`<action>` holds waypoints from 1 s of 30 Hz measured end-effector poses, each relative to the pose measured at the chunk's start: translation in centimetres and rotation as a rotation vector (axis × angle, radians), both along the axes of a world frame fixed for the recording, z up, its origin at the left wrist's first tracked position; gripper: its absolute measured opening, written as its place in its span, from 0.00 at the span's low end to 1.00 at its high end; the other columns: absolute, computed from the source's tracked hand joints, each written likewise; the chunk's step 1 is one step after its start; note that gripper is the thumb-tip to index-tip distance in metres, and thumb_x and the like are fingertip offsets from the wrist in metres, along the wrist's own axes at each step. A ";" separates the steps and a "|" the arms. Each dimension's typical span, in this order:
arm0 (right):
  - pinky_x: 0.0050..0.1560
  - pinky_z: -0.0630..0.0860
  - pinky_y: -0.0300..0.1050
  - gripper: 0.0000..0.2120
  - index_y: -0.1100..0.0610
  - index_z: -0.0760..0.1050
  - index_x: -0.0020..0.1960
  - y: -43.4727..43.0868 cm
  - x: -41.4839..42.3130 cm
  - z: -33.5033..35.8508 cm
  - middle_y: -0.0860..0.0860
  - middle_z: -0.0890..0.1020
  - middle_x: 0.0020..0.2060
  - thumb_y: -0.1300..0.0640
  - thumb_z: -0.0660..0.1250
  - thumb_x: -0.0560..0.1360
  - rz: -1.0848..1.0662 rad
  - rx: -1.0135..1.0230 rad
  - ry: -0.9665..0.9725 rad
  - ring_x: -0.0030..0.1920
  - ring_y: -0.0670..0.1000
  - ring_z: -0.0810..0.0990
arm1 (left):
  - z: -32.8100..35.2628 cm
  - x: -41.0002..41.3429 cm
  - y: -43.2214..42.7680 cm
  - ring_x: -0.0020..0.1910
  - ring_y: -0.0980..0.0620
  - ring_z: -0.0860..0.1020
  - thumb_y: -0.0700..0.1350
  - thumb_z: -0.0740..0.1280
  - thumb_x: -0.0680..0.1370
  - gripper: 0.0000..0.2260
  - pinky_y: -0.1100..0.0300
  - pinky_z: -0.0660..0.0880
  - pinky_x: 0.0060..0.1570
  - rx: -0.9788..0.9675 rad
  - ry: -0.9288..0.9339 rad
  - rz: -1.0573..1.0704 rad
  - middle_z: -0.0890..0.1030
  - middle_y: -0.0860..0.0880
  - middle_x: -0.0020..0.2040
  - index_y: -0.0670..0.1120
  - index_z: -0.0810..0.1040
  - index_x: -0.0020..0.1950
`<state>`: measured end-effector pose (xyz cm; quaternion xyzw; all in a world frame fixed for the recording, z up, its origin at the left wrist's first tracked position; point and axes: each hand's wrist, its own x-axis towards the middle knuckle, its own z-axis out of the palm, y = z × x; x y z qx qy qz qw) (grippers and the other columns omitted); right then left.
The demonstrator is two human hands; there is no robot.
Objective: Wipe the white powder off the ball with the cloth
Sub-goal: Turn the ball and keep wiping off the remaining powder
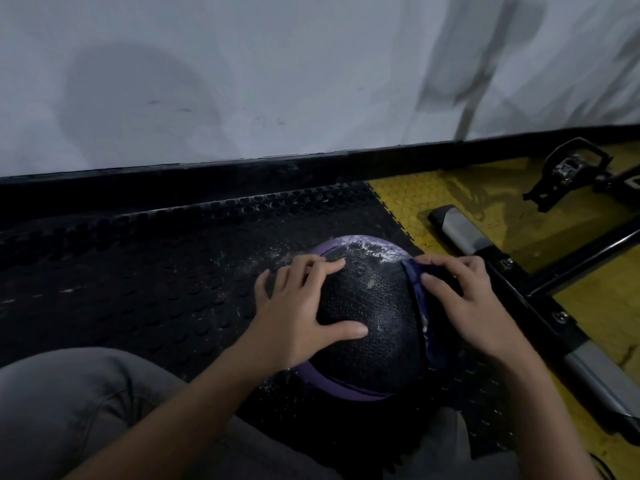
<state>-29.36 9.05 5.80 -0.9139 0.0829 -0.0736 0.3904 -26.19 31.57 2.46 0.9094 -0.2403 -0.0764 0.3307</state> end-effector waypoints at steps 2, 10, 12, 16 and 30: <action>0.58 0.63 0.43 0.14 0.44 0.72 0.53 0.4 -0.5 -0.2 0.46 0.72 0.49 0.63 0.65 0.75 -0.017 -0.069 -0.142 0.58 0.52 0.71 | 0.2 -0.2 -0.6 0.68 0.57 0.55 0.76 0.58 0.63 0.41 0.47 0.41 0.70 0.025 0.005 0.004 0.52 0.62 0.65 0.62 0.53 0.72; 0.54 0.69 0.38 0.09 0.55 0.80 0.52 2.9 -0.9 -0.5 0.44 0.79 0.48 0.60 0.67 0.72 0.177 -0.226 -0.481 0.50 0.48 0.77 | 0.3 0.2 -0.5 0.67 0.58 0.55 0.72 0.61 0.64 0.37 0.46 0.39 0.70 0.017 0.043 0.016 0.53 0.62 0.63 0.63 0.55 0.70; 0.53 0.70 0.41 0.10 0.52 0.79 0.51 1.4 -0.6 -0.8 0.46 0.79 0.46 0.62 0.68 0.73 0.080 -0.216 -0.441 0.50 0.51 0.78 | 0.6 0.4 -0.2 0.67 0.58 0.56 0.73 0.60 0.61 0.39 0.47 0.39 0.70 -0.008 0.069 0.019 0.55 0.62 0.62 0.62 0.57 0.69; 0.52 0.69 0.40 0.12 0.47 0.77 0.49 1.1 -0.7 -0.8 0.42 0.78 0.44 0.63 0.67 0.72 -0.003 -0.227 -0.440 0.49 0.51 0.77 | 0.8 0.5 -0.4 0.67 0.57 0.57 0.72 0.60 0.59 0.39 0.49 0.41 0.68 -0.050 0.064 0.033 0.56 0.62 0.61 0.61 0.59 0.68; 0.50 0.67 0.36 0.07 0.54 0.81 0.46 4.0 -1.0 -0.7 0.45 0.78 0.44 0.62 0.66 0.72 0.073 -0.334 -0.507 0.46 0.51 0.74 | 0.6 0.7 -0.6 0.66 0.58 0.56 0.73 0.60 0.59 0.40 0.49 0.41 0.68 -0.015 0.037 0.030 0.55 0.63 0.57 0.61 0.58 0.68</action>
